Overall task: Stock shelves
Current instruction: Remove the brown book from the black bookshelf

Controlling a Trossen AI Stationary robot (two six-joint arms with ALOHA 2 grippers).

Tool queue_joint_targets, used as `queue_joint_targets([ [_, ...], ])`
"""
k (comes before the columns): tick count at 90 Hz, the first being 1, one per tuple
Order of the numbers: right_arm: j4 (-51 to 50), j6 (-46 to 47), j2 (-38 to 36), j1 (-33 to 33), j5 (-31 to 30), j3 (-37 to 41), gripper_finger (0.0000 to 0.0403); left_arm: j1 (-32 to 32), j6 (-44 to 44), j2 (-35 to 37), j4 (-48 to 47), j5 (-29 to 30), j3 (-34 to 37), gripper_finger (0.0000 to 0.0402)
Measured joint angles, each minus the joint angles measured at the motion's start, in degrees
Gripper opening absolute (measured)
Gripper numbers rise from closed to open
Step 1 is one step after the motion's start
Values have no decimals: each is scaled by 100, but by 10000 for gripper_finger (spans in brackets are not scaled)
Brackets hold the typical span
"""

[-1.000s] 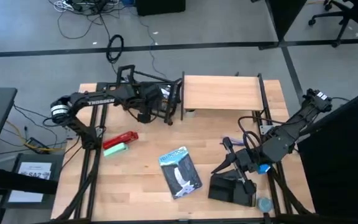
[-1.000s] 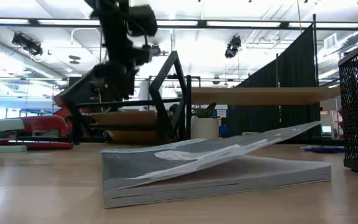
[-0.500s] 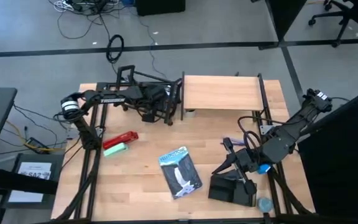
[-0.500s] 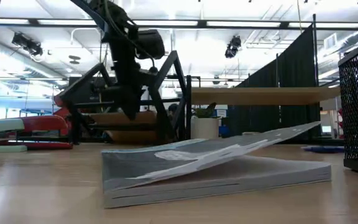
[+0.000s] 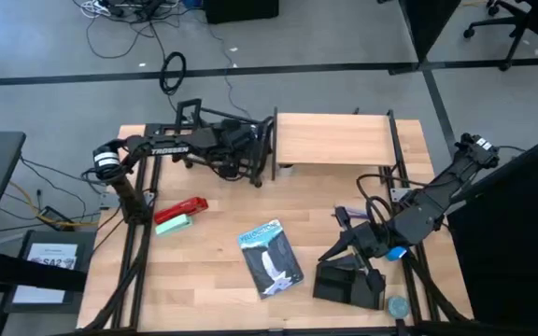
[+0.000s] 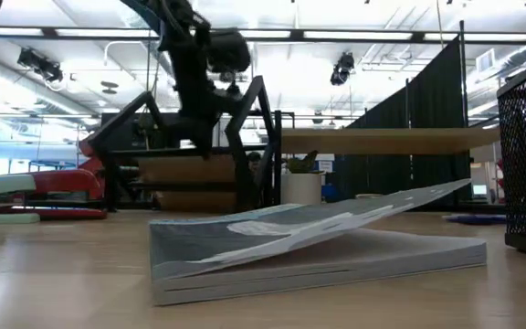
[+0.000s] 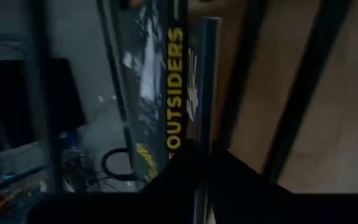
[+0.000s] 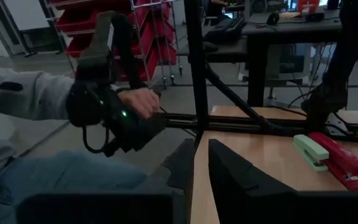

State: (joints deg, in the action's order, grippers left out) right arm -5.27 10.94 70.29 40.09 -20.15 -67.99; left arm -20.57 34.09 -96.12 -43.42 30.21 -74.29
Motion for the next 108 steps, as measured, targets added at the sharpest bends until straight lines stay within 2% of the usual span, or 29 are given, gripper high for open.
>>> queue_joint_targets([
  [25, 3, -3, 284, 44, 29, 0, 21, 312, 2, 9, -962, 672, -1422, 2],
  [36, -1, 0, 371, 59, 28, 0, 21, 655, -27, 9, -1659, 1498, -2188, 1],
  [57, 257, -110, 313, 282, 12, 0, 21, 1591, -678, 26, -2887, 2692, -3636, 1],
  [68, 472, -407, 305, 543, -160, 0, 21, 2384, -1245, 28, -3155, 2741, -4190, 0],
  [87, 681, -644, 303, 1035, -697, 0, 21, 4228, -1958, -48, -2966, 2733, -4132, 0],
  [99, 740, -673, 303, 1316, -1085, 0, 21, 5333, -2501, -277, -2463, 2893, -3500, 0],
  [108, 881, -776, 303, 1501, -1311, 0, 21, 5920, -2679, -579, -1660, 3088, -2790, 0],
])
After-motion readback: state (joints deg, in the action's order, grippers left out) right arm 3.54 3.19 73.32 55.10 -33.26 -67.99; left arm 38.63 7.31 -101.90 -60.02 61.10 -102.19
